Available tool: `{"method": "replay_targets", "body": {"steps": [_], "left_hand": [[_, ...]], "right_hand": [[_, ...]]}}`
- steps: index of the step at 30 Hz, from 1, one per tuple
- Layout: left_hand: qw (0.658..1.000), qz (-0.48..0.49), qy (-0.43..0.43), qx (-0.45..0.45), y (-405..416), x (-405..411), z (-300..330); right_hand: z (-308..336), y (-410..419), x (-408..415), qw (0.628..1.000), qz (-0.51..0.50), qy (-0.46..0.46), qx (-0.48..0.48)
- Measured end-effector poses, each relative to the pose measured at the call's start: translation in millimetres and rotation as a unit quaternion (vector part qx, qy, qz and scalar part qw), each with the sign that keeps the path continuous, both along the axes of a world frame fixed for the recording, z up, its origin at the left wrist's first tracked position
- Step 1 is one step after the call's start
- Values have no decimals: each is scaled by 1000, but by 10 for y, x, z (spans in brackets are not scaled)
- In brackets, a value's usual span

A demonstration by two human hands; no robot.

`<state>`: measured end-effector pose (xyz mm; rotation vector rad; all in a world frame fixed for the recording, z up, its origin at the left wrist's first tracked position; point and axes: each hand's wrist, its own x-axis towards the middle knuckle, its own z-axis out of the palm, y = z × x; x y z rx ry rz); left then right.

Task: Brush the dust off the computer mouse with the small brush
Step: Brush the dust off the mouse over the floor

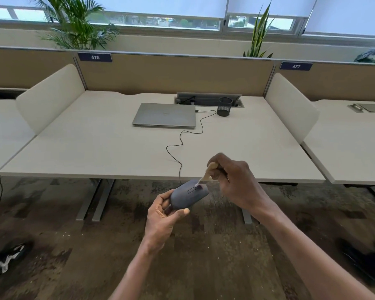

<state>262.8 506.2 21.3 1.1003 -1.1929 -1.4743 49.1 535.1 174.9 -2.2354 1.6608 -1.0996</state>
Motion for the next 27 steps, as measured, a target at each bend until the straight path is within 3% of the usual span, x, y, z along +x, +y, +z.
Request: {"method": "replay_targets", "body": {"steps": [6, 11, 18, 27], "left_hand": [[1000, 9, 4, -2, 14, -3, 16], [1000, 1, 0, -5, -2, -26, 45], [1000, 5, -15, -7, -5, -30, 32], [1000, 4, -15, -3, -33, -68, 65]], "right_hand": [[-16, 46, -84, 1000, 11, 0, 16], [48, -11, -50, 1000, 8, 8, -25], [31, 40, -92, 997, 28, 66, 22], [100, -8, -67, 999, 33, 33, 6]]}}
